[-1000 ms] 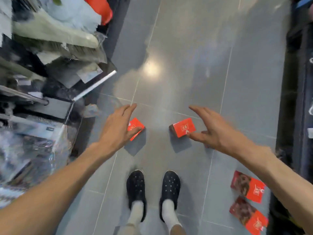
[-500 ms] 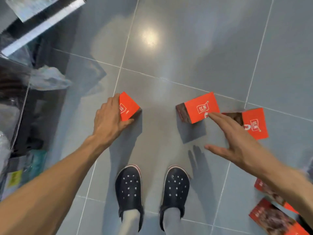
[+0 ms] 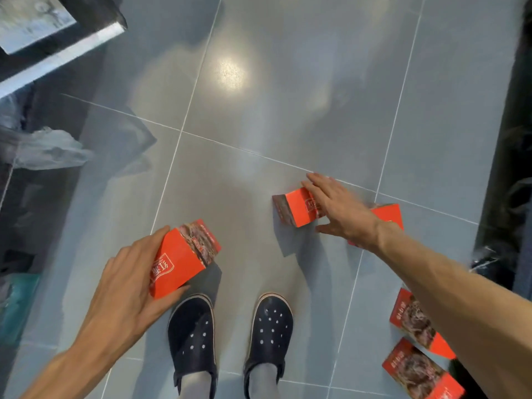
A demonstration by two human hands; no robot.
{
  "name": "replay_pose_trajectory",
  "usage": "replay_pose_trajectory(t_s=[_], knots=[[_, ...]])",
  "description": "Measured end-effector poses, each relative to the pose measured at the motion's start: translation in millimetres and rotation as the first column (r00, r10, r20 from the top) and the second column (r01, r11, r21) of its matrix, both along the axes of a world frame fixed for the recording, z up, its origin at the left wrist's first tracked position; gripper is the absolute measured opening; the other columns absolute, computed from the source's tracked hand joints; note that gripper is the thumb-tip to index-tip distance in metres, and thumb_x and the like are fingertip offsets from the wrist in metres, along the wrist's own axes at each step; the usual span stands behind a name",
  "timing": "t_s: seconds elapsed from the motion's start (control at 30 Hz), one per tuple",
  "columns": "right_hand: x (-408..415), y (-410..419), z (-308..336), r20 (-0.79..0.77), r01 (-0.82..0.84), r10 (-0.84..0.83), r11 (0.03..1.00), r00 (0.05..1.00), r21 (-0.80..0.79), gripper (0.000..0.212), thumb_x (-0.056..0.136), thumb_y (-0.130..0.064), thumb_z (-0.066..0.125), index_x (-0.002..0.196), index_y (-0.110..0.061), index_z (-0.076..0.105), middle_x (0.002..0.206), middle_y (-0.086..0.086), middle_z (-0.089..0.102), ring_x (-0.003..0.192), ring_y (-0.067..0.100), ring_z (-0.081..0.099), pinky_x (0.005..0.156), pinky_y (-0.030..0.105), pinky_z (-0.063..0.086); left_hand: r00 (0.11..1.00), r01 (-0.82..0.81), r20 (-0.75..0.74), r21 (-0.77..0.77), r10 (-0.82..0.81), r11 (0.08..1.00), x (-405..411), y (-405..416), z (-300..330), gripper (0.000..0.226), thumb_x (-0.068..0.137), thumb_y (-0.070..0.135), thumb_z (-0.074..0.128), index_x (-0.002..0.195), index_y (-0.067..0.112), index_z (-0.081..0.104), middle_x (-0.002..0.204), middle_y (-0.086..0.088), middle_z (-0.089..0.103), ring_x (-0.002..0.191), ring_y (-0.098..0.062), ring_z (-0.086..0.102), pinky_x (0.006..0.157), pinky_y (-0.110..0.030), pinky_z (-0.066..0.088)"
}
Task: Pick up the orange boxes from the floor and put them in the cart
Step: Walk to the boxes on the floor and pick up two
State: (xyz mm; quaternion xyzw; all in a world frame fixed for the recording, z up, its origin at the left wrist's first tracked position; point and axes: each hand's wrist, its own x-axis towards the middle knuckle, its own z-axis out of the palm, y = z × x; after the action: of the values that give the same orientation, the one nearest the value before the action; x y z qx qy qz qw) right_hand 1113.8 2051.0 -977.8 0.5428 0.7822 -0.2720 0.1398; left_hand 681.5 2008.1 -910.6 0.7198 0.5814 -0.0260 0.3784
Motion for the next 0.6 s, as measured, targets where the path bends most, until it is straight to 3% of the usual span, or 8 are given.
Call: replay_pose_trajectory(t_s=[0.07,0.17,0.27,0.43,0.6], knots=[[-1.4,4.4,-31.6,0.008,-0.046,0.046,0.999,0.999,0.02,0.108,0.067,-0.042,0.087,0.152,-0.01,0.028,0.157,0.011,0.032,0.147,0.03,0.027,0.12,0.047,0.022,0.999,-0.037,-0.005,-0.011,0.037,0.999,-9.6,-13.7,-18.4,0.098,0.068,0.067,0.072,0.149,0.03,0.03,0.13,0.004,0.053,0.107,-0.02,0.051,0.088,-0.04,0.043],[-2.7,11.3,-33.9,0.002,-0.071,0.071,0.994,0.997,0.086,0.087,0.068,-0.043,0.082,0.139,-0.01,0.043,0.136,0.009,0.052,0.121,0.032,0.05,0.108,0.044,0.036,0.998,-0.067,0.017,-0.005,0.067,0.998,-11.7,-18.8,-24.0,0.096,0.069,0.069,0.068,0.148,0.032,0.029,0.132,0.005,0.052,0.111,-0.02,0.05,0.091,-0.041,0.042],[-8.0,10.4,-9.7,-0.023,-0.016,0.019,0.993,1.0,0.115,0.081,0.07,-0.044,0.078,0.137,-0.013,0.045,0.129,0.006,0.056,0.108,0.029,0.053,0.097,0.042,0.044,0.995,-0.099,0.011,-0.009,0.099,0.995,-11.1,-15.3,-12.5,0.097,0.069,0.071,0.067,0.149,0.031,0.028,0.134,0.003,0.051,0.112,-0.021,0.05,0.091,-0.042,0.042],[-37.7,16.0,95.7,-0.152,0.113,-0.095,0.987,0.984,0.113,0.085,0.074,-0.058,0.075,0.141,-0.014,0.045,0.128,0.004,0.056,0.109,0.025,0.05,0.097,0.037,0.042,0.997,-0.078,0.014,0.055,0.077,0.995,-8.7,15.6,53.9,0.097,0.073,0.07,0.065,0.152,0.029,0.025,0.131,0.001,0.052,0.109,-0.022,0.05,0.089,-0.041,0.042],[-76.6,39.4,250.3,-0.284,0.223,-0.174,0.963,0.943,0.151,0.091,0.074,-0.07,0.071,0.147,-0.026,0.037,0.128,-0.008,0.048,0.113,0.015,0.041,0.093,0.031,0.044,0.994,-0.096,0.076,0.19,0.082,0.977,-5.9,55.8,182.8,0.097,0.075,0.072,0.062,0.153,0.032,0.022,0.134,0.006,0.048,0.11,-0.019,0.046,0.09,-0.036,0.038]])
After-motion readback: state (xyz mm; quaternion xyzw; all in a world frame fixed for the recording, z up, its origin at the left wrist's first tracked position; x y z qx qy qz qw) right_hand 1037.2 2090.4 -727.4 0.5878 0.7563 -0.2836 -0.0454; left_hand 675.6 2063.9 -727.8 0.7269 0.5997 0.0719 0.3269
